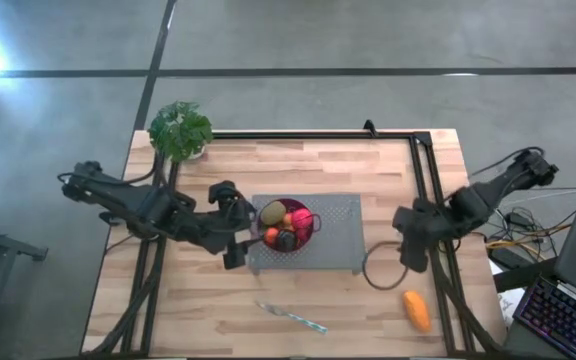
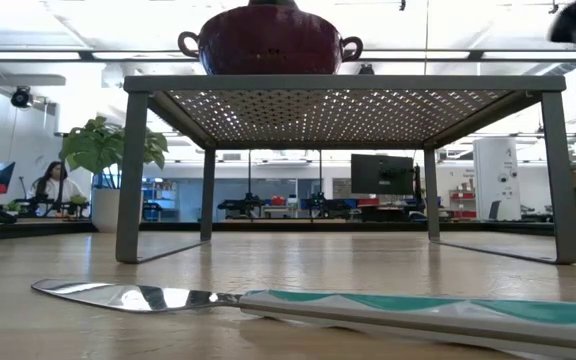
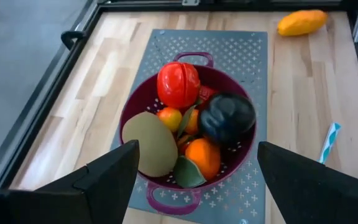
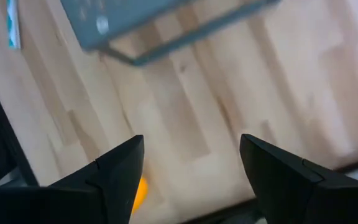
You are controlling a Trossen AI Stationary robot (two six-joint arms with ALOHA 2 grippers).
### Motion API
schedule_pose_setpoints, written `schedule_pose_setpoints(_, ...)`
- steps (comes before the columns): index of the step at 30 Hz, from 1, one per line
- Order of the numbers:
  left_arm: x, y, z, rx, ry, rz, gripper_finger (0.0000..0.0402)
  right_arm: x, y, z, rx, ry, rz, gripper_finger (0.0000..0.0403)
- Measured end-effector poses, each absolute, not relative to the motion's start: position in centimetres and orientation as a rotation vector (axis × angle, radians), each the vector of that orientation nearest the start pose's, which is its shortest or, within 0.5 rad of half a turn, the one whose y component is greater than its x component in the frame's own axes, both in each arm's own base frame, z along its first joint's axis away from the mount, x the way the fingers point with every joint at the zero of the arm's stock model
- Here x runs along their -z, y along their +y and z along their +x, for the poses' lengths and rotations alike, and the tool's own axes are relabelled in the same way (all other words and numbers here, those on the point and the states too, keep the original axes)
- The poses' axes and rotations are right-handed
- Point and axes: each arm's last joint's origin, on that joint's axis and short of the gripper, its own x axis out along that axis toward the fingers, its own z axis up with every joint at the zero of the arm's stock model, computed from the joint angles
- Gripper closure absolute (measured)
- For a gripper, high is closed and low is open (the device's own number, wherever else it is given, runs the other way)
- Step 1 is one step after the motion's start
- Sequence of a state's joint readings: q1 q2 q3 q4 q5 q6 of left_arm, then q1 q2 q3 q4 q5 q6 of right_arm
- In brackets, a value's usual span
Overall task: Pick & Place Fruit
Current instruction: Put the mango into the purple strainer bowl
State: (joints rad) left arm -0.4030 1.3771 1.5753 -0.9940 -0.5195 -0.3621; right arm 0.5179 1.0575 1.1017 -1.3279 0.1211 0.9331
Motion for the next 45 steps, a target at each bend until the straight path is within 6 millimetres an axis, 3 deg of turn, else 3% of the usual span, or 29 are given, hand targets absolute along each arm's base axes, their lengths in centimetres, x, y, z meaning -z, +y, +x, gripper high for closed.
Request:
schedule_pose_setpoints(11,-37.9,-8.0,22.9,-0.262,0.581,-0.005,0.0071,-28.8,12.1,12.3,0.324,1.406,0.623,0.0136)
schedule_pose_setpoints(20,-36.3,-7.4,21.4,-0.296,0.521,-0.02,0.0071,-27.8,15.3,14.2,0.427,1.467,0.633,0.0149)
schedule_pose_setpoints(32,-34.6,-7.5,19.3,-0.288,0.442,-0.039,0.0071,-25.3,20.1,16.9,0.579,1.614,0.676,0.0089)
schedule_pose_setpoints(39,-33.2,-7.6,18.9,-0.278,0.472,-0.02,0.0071,-23.6,22.3,17.2,0.677,1.695,0.688,0.004)
schedule_pose_setpoints(45,-32.9,-7.7,18.9,-0.275,0.479,-0.024,0.0071,-21.5,23.5,17.1,0.711,1.746,0.673,0.0037)
